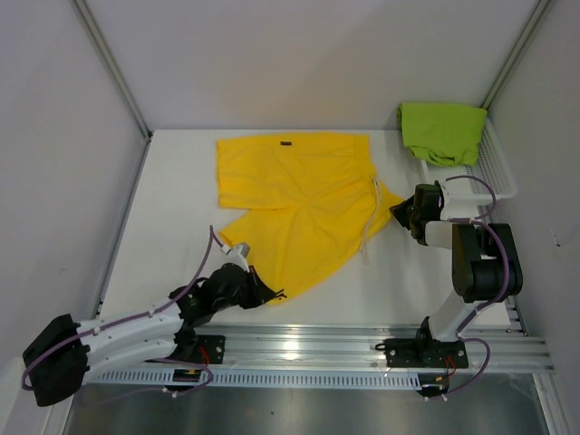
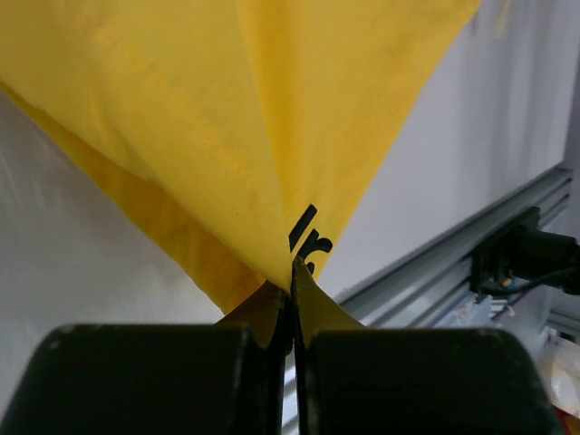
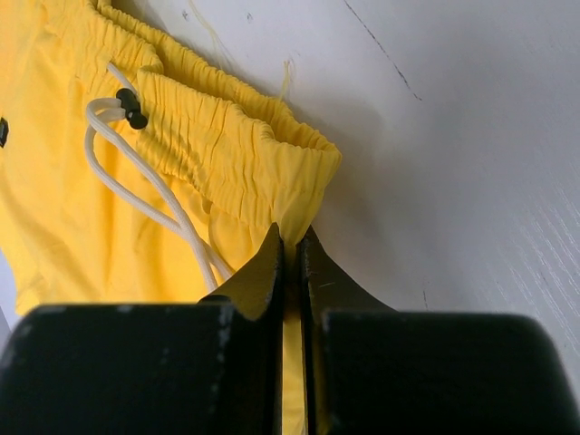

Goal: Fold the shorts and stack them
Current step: Flatten the shorts out

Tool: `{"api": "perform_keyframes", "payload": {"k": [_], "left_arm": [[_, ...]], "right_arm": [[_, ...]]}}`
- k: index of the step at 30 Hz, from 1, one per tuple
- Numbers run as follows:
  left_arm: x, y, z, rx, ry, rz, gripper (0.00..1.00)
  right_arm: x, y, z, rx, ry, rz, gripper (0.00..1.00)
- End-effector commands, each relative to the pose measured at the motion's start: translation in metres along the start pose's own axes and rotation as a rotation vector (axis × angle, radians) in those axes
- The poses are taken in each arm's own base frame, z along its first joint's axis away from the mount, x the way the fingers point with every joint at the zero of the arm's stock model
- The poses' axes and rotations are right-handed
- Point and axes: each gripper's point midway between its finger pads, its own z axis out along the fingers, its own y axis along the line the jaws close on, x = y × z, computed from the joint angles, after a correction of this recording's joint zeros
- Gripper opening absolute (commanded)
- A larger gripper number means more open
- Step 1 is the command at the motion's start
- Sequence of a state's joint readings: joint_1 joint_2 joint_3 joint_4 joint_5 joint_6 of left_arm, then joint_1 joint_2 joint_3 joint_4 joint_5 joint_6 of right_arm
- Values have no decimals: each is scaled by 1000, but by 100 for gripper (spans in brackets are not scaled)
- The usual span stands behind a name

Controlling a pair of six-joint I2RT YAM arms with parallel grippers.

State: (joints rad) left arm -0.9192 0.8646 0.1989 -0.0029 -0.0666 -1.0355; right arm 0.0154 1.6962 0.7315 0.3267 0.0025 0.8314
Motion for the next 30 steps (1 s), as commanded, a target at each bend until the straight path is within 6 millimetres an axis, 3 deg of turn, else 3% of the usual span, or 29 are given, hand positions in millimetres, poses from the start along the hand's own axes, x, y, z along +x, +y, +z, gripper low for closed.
{"api": "perform_keyframes", "payload": {"k": [1,4,8,13,16,17,18,19,20,25,30], "left_arm": [[6,-11,-29,16,82,10,0],[10,-13,-45,51,112,-33,0],[8,-16,-51,92,119,-90,0],[15,6,-34,60,130,-108,2],[13,21,-33,-22,123,-58,38],[-2,8,-38,-11,85,-30,54],[-4,15,-41,-50,80,-8,60],[-13,19,-43,-79,42,38,65],[-30,3,-50,-56,-1,70,69],[-53,-22,-55,-34,-51,271,79],[-47,-45,-48,-28,-54,387,93]], "right_arm": [[-14,8,1,-9,-37,10,0],[-14,5,-2,34,-44,-14,0],[-20,4,-12,130,-76,-75,0],[-21,5,-12,168,-60,-106,0],[-19,4,-10,175,-52,-104,0],[-20,5,-10,171,-56,-105,0],[-19,5,-10,170,-55,-106,0],[-20,5,-10,168,-56,-104,0],[-19,5,-9,165,-52,-105,0],[-17,6,-6,156,-39,-100,0],[-15,5,-3,153,-27,-92,0]]}}
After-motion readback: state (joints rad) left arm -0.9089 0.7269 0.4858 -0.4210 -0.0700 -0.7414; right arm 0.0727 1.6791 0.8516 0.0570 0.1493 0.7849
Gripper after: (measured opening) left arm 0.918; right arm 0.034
